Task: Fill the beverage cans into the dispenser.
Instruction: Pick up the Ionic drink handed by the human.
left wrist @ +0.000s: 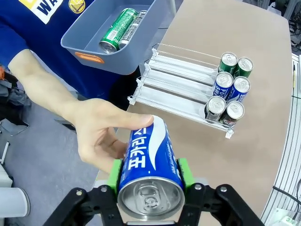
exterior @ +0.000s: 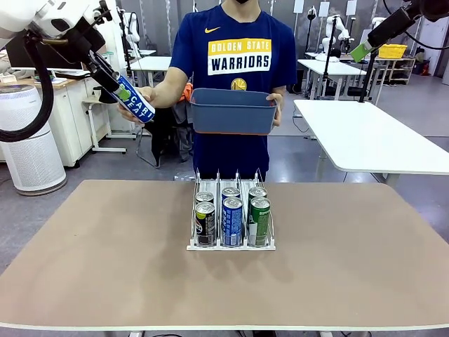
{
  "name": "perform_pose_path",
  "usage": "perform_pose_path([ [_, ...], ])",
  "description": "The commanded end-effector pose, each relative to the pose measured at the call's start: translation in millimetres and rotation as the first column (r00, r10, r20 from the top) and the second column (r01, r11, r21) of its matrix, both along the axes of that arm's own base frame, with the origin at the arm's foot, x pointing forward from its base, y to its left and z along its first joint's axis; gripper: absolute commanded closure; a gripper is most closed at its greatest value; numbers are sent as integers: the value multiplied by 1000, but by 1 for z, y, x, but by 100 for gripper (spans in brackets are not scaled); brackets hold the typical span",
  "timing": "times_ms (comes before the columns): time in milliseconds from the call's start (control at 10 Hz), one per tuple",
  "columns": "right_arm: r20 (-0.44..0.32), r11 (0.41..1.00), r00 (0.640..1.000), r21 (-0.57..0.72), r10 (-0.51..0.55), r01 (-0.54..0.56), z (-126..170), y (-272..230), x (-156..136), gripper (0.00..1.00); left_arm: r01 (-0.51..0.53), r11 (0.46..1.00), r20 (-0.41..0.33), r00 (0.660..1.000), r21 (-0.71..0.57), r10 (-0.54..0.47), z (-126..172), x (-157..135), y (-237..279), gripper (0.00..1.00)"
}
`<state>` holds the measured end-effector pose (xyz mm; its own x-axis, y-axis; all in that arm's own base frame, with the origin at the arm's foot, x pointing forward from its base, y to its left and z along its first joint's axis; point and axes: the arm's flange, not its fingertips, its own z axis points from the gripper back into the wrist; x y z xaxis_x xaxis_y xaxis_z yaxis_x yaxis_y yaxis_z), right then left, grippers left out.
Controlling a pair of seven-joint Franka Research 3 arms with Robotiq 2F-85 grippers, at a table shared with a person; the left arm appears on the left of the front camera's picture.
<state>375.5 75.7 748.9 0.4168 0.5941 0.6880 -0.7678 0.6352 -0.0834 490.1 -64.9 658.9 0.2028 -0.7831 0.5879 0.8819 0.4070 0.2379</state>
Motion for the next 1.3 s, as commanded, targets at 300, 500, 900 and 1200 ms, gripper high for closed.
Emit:
perform_pose_path([
  [300,-1,1000,1000,0,-1,1,-1,0,0,0,7,1000,-4,1000,25,-7,-1,1,2,100],
  [500,-1,1000,1000,0,-1,1,-1,0,0,0,6,1000,-13,1000,31,-6,1,0,4,100],
  [900,-1,1000,1000,0,-1,1,-1,0,0,0,0,1000,1,1000,10,0,0,0,0,100],
  [1200,-1,1000,1000,0,-1,1,-1,0,0,0,0,1000,1,1000,10,0,0,0,0,100],
])
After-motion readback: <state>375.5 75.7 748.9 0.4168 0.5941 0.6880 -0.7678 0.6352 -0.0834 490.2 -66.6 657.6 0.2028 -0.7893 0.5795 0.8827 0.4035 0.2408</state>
